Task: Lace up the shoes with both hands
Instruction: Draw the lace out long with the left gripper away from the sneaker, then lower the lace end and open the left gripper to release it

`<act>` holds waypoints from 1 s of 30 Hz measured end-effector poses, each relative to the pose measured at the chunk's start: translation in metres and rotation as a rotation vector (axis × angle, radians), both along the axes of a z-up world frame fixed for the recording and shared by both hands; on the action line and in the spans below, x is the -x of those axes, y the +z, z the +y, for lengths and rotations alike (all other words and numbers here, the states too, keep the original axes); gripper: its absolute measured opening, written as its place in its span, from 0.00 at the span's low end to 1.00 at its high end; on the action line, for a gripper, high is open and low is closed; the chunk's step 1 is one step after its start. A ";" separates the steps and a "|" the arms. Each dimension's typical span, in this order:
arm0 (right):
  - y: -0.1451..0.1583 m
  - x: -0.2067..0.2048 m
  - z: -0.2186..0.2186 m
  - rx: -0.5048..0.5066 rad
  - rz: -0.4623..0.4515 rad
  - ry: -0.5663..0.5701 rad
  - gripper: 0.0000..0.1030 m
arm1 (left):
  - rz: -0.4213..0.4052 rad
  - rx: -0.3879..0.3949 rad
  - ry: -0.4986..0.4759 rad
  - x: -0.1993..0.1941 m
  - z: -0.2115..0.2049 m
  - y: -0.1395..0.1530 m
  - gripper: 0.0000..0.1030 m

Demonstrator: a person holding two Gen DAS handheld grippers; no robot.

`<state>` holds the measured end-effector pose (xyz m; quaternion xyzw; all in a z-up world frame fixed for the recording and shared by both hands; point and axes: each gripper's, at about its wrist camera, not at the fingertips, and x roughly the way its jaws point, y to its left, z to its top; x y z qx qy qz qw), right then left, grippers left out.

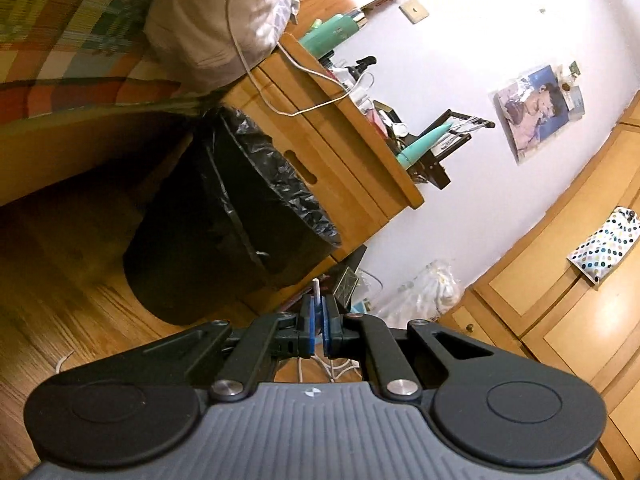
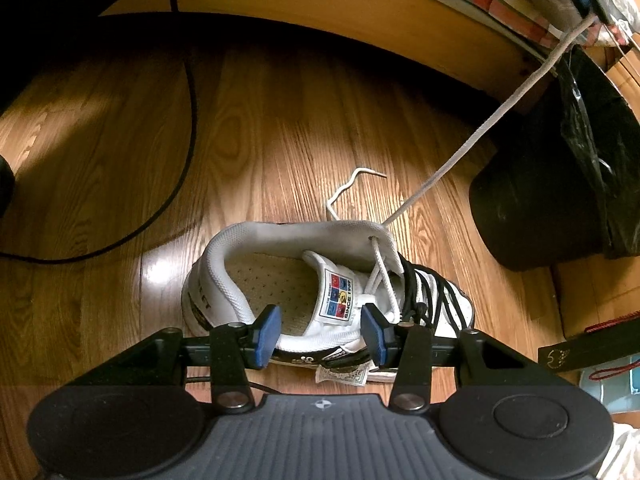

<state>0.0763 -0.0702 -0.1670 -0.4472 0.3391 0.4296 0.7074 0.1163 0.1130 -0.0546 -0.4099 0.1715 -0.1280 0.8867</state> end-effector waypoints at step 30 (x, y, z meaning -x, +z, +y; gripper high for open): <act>0.011 -0.027 -0.019 -0.017 0.011 -0.191 0.48 | 0.667 0.143 0.273 0.012 0.027 -0.141 0.04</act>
